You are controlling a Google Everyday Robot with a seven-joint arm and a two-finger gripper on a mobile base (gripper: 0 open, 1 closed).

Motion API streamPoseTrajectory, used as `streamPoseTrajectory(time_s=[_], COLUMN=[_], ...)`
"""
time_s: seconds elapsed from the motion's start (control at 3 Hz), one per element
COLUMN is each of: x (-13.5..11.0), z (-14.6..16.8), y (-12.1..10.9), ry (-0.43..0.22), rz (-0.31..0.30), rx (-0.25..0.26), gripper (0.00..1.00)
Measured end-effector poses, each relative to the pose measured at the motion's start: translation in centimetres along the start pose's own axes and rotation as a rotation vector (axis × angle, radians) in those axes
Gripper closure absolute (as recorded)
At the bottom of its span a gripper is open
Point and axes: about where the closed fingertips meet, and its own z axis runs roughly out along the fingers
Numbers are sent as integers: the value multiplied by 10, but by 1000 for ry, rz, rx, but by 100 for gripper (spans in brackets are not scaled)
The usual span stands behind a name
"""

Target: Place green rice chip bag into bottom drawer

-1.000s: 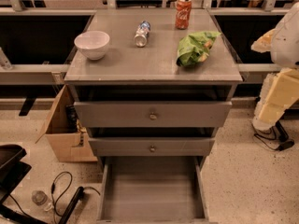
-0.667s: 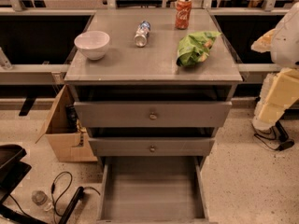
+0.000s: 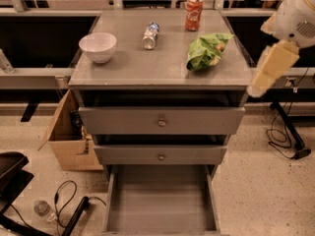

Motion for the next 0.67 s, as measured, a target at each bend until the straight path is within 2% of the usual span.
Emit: streamPoseTrajectory(time_s=[0.67], x=[-68], z=[37], y=[-109], ry=[-139], rz=[230], rx=[80], gripper=[0])
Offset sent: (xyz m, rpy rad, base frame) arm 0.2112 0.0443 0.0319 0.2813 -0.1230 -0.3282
